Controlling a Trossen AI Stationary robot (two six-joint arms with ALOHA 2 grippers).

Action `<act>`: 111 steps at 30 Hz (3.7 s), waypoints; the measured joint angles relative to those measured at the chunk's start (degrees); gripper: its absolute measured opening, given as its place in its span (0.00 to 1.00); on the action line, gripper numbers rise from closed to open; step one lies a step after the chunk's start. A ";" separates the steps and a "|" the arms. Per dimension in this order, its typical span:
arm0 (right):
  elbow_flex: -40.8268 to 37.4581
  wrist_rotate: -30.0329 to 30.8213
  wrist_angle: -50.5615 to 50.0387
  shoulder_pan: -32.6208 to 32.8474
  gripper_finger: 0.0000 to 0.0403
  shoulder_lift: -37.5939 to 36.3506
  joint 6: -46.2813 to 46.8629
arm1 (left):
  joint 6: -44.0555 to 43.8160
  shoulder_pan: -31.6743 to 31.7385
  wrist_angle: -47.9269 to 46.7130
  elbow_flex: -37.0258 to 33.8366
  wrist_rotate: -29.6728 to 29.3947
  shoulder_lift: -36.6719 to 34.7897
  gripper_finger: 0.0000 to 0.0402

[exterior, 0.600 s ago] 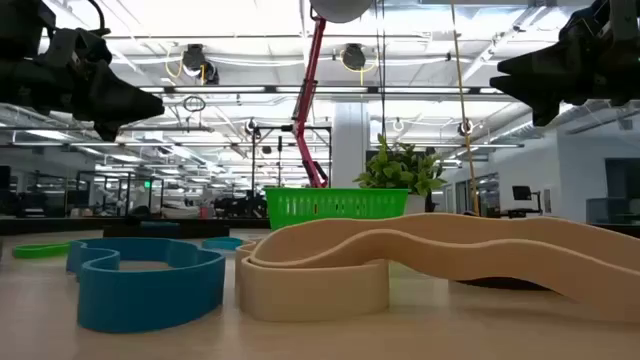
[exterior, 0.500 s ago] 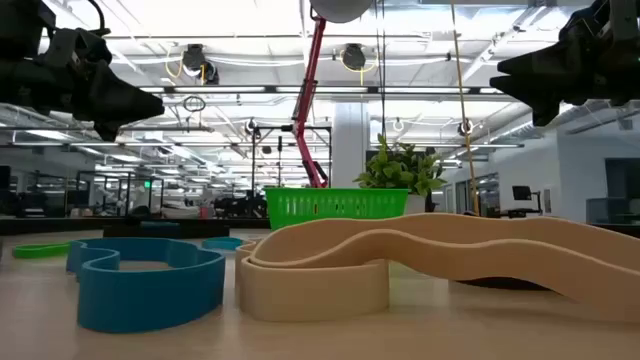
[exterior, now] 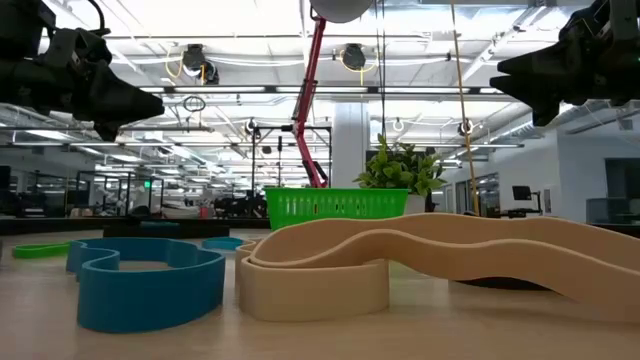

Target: Pick and place rubber bands into bin

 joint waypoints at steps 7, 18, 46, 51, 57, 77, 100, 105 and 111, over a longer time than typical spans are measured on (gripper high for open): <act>-0.01 0.01 0.00 0.00 0.36 -0.01 -0.01 | -0.01 -0.01 -0.01 0.02 0.00 -0.01 0.22; 0.00 0.02 0.00 0.00 0.36 0.00 -0.02 | -0.01 0.00 0.00 0.01 0.00 -0.01 0.22; 0.00 0.17 1.70 -0.04 0.36 0.02 -8.87 | -0.01 -0.02 0.05 0.02 -0.01 -0.02 0.22; -0.02 0.20 1.29 -0.04 0.36 0.02 -7.44 | -0.02 0.00 0.15 0.00 -0.02 -0.02 0.22; 0.00 0.29 -1.75 -0.04 0.36 0.02 -7.91 | 0.00 0.00 0.22 -0.02 -0.02 0.00 0.22; 6.07 15.37 -1.49 -0.07 0.36 18.94 -17.13 | 0.00 0.00 0.26 -0.02 0.00 -0.01 0.22; 40.66 16.84 -41.88 -1.68 0.36 48.92 24.69 | 0.00 -0.02 0.68 -0.04 -0.04 -0.01 0.22; 41.09 7.39 -47.86 -4.31 0.36 51.15 36.87 | -0.01 -0.02 0.70 -0.04 -0.04 0.00 0.22; 41.07 5.88 -54.70 -8.41 0.36 56.61 36.78 | 0.00 -0.02 0.76 -0.04 -0.04 0.00 0.22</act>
